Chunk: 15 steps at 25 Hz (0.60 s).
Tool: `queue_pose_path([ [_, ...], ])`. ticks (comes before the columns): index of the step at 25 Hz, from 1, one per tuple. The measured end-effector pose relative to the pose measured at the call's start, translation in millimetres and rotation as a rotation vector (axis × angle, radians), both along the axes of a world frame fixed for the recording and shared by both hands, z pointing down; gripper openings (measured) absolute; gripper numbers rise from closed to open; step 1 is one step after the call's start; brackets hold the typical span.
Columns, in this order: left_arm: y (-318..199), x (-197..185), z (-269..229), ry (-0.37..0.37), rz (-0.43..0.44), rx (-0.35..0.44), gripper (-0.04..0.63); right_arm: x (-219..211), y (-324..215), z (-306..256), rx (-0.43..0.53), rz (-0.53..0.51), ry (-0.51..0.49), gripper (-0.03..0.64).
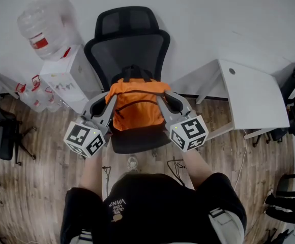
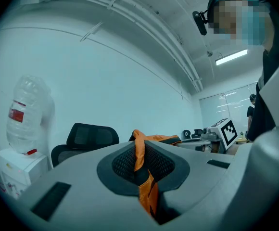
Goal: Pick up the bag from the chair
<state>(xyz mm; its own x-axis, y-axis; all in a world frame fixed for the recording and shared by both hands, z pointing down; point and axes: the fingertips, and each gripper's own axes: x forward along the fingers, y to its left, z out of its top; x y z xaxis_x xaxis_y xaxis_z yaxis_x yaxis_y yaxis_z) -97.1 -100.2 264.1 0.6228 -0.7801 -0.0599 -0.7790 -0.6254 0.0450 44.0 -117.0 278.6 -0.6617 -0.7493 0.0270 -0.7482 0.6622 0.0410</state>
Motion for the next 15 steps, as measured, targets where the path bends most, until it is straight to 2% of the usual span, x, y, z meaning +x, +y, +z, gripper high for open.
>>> queue_pose_path([
  [15, 5.0, 2.8, -16.7, -0.009, 0.003, 0.037, 0.043, 2.4, 3.2, -14.4, 0.028, 0.007, -0.019, 0.029],
])
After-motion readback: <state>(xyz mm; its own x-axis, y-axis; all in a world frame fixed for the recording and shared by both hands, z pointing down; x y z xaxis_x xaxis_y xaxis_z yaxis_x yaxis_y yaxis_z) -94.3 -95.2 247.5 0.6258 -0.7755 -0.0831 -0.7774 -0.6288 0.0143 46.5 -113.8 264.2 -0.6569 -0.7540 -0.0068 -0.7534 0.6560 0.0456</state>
